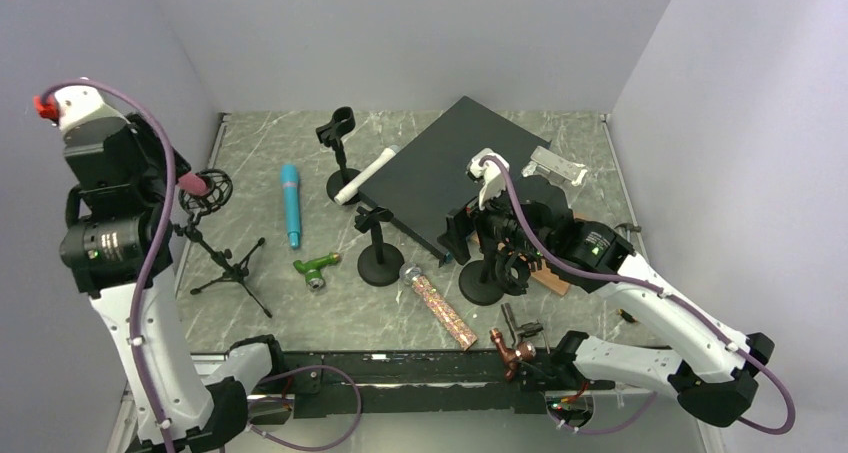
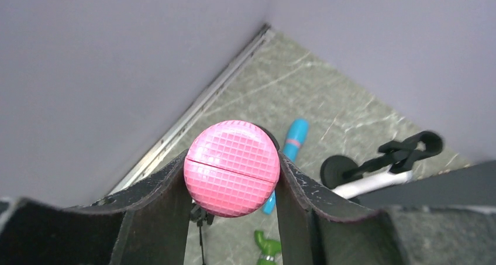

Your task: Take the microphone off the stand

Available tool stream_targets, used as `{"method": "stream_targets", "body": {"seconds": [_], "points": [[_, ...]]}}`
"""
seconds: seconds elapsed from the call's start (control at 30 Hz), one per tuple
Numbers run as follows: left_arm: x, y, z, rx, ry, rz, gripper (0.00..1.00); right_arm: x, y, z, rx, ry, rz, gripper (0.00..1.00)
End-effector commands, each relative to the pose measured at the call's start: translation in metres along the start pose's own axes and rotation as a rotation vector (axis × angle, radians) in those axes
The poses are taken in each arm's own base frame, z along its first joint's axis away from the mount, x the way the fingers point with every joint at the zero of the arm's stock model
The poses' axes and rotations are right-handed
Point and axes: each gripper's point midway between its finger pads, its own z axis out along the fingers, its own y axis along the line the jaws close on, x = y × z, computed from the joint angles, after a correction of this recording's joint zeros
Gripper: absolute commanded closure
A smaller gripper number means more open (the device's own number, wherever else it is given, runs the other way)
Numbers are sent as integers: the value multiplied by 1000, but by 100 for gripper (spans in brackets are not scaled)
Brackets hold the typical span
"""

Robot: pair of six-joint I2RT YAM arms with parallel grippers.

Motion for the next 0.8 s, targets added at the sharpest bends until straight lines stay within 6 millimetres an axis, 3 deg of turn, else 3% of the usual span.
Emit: {"method": "stream_targets", "body": {"seconds": [0.0, 0.13, 0.37, 0.5, 0.63, 0.7, 0.77], "points": [[-32, -3, -26, 37, -69, 0, 100, -23, 4, -8, -13, -52, 10, 0], [-54, -6, -49, 79, -126, -6, 100, -29, 6, -9, -17, -57, 16, 0], [-72, -16, -72, 161, -175, -21, 100, -33, 3, -16, -2, -76, 21, 0], [-73, -54, -89, 382, -161, -53, 100, -36, 2, -19, 2, -82, 22, 0], [-26, -108, -92, 688, 60, -120, 100, -41, 2, -24, 6, -97, 34, 0], [8, -118, -87, 757, 174, -171, 100, -40, 2, -26, 9, -105, 48, 0], [41, -114, -82, 754, 226, -217, 100, -38, 1, -28, 13, -111, 66, 0]]}}
